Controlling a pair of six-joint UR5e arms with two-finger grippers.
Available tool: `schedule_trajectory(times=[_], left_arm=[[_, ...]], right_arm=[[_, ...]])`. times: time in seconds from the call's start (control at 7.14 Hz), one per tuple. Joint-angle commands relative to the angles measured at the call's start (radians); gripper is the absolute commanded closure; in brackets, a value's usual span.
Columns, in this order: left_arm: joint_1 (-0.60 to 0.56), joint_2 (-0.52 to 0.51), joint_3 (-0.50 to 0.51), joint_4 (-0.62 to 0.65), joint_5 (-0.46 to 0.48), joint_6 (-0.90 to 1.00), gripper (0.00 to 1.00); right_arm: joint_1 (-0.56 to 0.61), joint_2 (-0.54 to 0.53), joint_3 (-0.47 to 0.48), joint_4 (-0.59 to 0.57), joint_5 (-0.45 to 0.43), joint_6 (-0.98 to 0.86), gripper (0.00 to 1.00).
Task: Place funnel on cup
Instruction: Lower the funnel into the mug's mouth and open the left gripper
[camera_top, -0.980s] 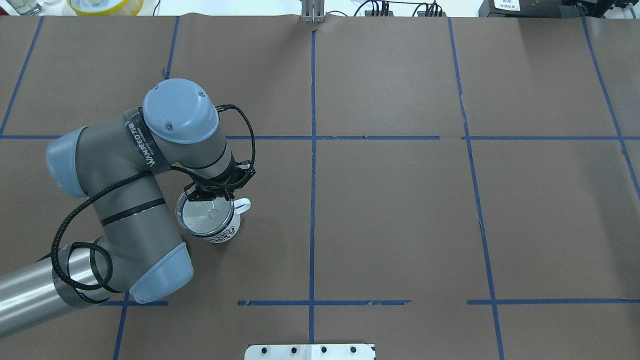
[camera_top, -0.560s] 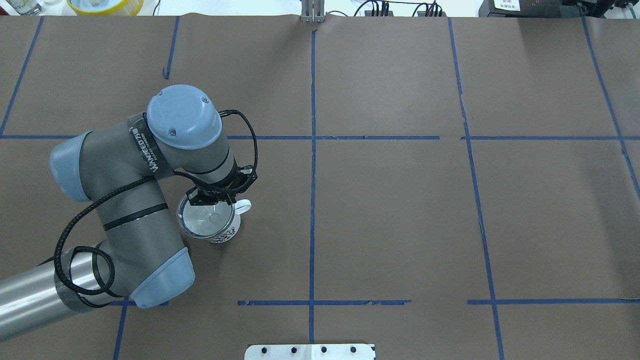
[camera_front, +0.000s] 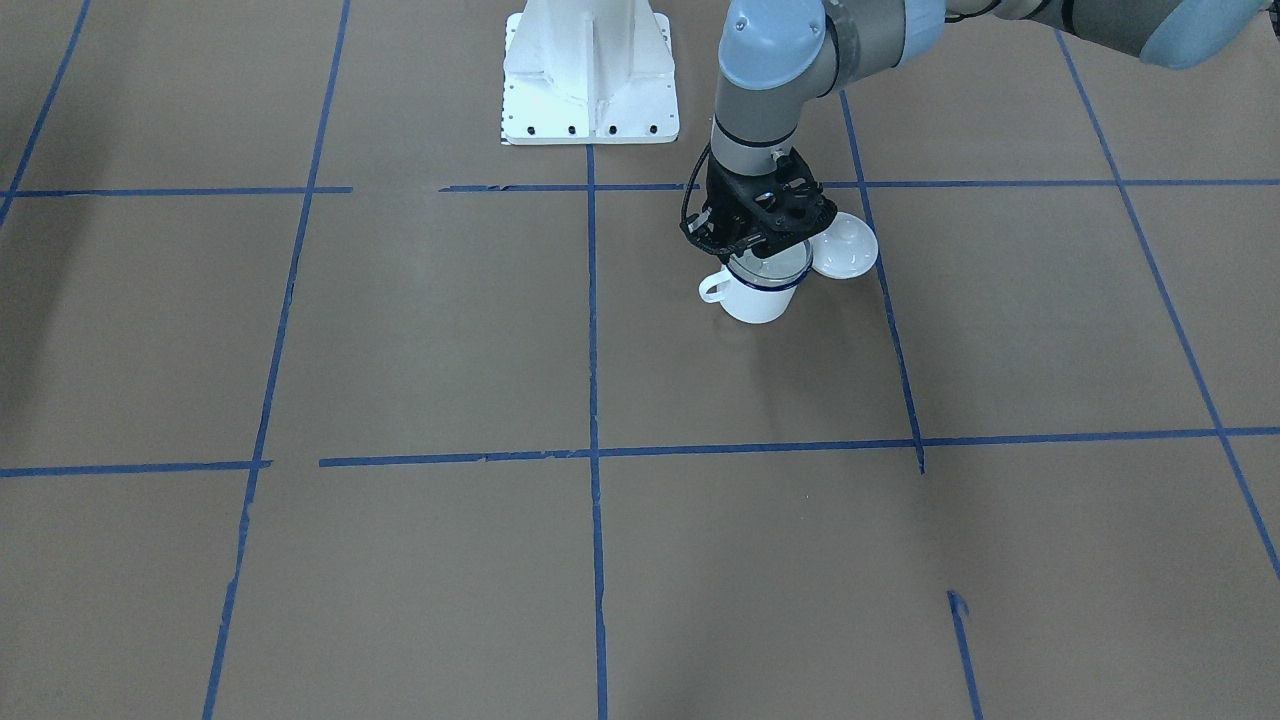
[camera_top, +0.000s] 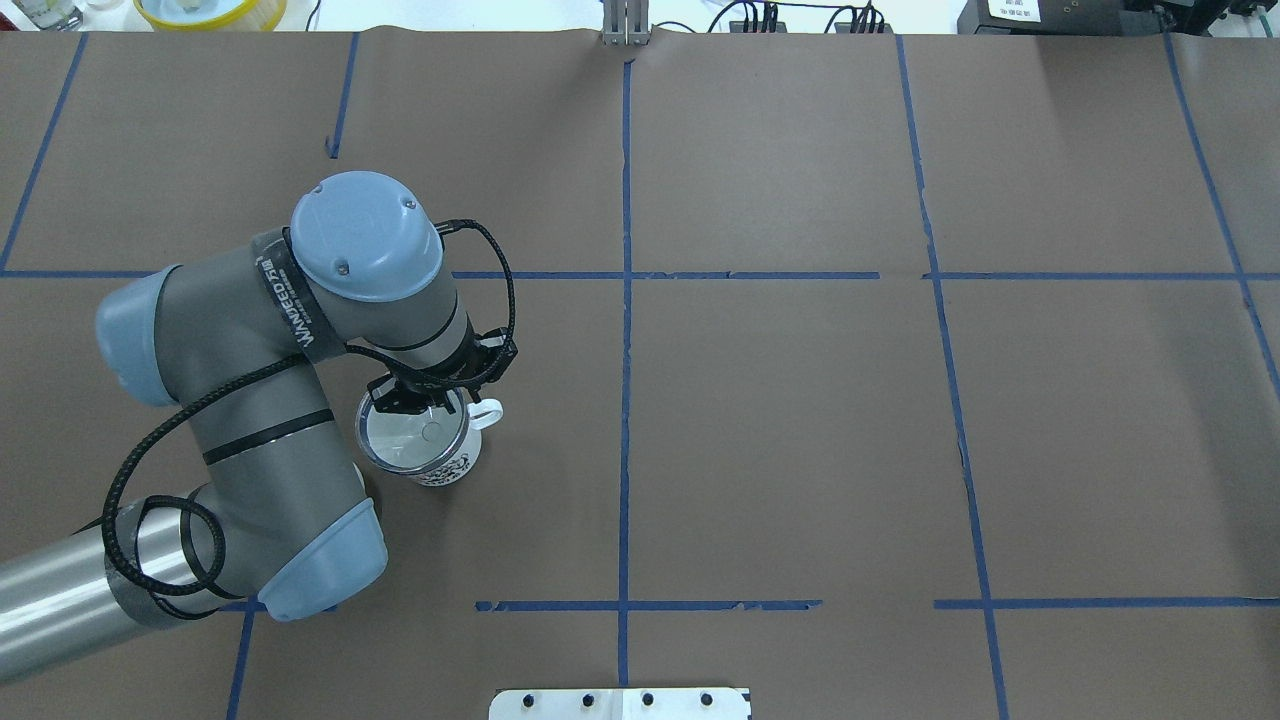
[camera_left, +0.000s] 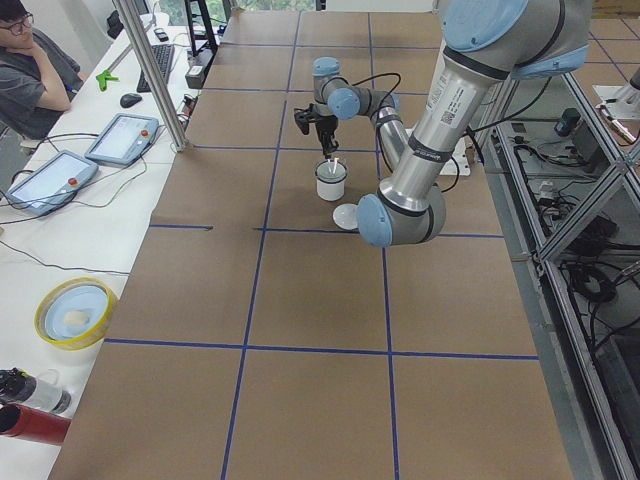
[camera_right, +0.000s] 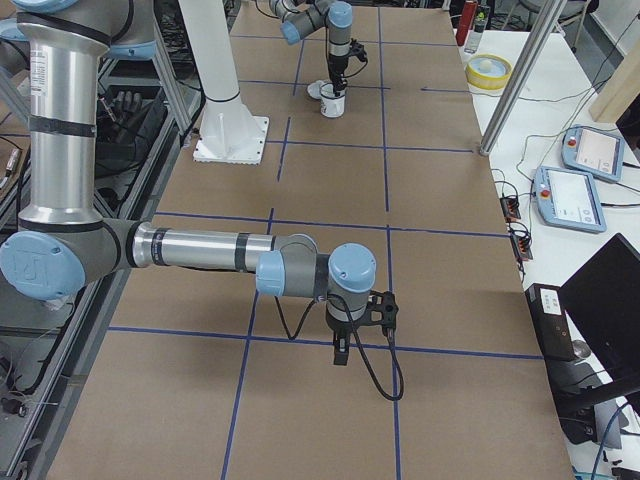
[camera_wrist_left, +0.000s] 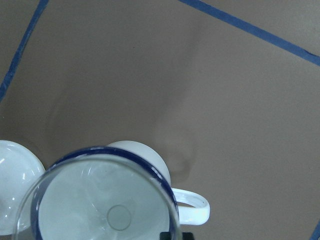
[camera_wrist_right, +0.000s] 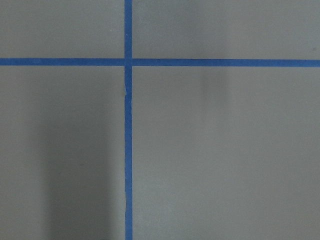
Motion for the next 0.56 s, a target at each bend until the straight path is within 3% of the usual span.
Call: schedule_trajectory(times=[0.0, 0.14, 0.42], left_arm=[[-0.004, 0.002, -0.016, 0.002, 0.006, 0.005, 0.00], [-0.014, 0.046, -0.089, 0.000, 0.006, 0.050, 0.00], [-0.132, 0.172, -0.242, -0.008, -0.005, 0.371, 0.00]], right_arm=[[0.000, 0.000, 0.000, 0.000, 0.000, 0.000, 0.00], [0.000, 0.000, 0.000, 0.000, 0.000, 0.000, 0.00], [0.000, 0.000, -0.001, 0.000, 0.000, 0.000, 0.00]])
